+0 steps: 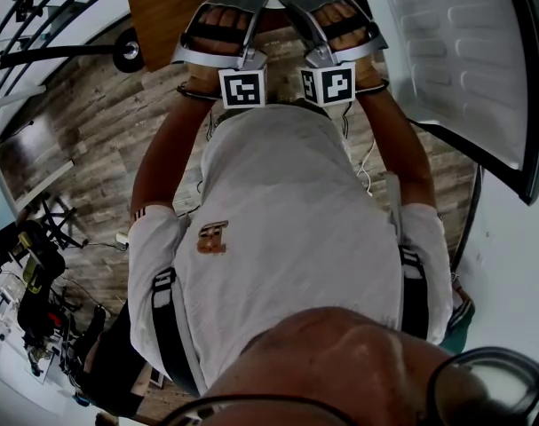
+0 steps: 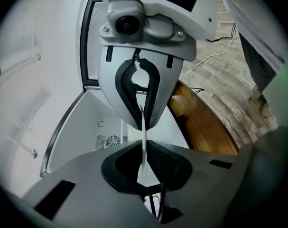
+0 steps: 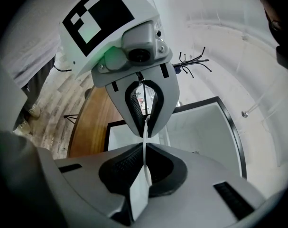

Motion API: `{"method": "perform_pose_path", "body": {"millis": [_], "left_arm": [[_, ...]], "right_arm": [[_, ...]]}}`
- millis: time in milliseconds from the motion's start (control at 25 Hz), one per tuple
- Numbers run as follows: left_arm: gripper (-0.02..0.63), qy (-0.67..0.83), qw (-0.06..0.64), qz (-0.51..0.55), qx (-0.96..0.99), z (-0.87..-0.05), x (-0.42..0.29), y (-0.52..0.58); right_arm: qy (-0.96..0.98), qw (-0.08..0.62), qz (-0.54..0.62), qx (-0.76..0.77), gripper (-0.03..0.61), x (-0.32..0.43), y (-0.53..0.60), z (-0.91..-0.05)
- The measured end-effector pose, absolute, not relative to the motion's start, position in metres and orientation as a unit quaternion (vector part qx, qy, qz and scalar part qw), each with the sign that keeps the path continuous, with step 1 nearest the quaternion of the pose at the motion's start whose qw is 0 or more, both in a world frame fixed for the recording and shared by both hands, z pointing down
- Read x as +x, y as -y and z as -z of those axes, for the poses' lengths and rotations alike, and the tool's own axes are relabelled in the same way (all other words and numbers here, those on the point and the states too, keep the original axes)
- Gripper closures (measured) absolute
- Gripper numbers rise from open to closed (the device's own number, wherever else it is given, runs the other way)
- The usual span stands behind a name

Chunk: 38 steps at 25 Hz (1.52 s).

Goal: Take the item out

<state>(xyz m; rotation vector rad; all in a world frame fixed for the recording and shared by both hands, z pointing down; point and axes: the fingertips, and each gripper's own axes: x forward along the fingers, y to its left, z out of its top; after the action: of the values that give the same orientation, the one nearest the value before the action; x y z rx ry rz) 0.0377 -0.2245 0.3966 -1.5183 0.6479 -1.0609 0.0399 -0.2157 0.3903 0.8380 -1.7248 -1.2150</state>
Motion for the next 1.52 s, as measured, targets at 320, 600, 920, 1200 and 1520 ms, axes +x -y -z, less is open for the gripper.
{"method": "perform_pose_path", "body": {"millis": [320,600,920,1200,1520], "left_arm": [[0.58,-0.286,0.554,0.445,-0.643,-0.387,0.036,0.224],[0.58,-0.289,0.555,0.444,-0.641,-0.384,0.038,0.225],[0.58,-0.29,0.553,0.442,-0.644,-0.383,0.038,0.227],[0.58,-0.286,0.555,0.441,-0.644,-0.383,0.039,0.225],[0.58,-0.286,0.554,0.439,-0.647,-0.381,0.039,0.225]], "right_arm": [[0.688,0.417,0.488,0.339,0.54,0.038,0.214,-0.381],[0.686,0.416,0.491,0.339,0.54,0.04,0.216,-0.377],[0.686,0.418,0.491,0.338,0.54,0.04,0.217,-0.376],[0.684,0.421,0.491,0.337,0.54,0.041,0.216,-0.376],[0.684,0.421,0.491,0.336,0.54,0.041,0.216,-0.375]]}}
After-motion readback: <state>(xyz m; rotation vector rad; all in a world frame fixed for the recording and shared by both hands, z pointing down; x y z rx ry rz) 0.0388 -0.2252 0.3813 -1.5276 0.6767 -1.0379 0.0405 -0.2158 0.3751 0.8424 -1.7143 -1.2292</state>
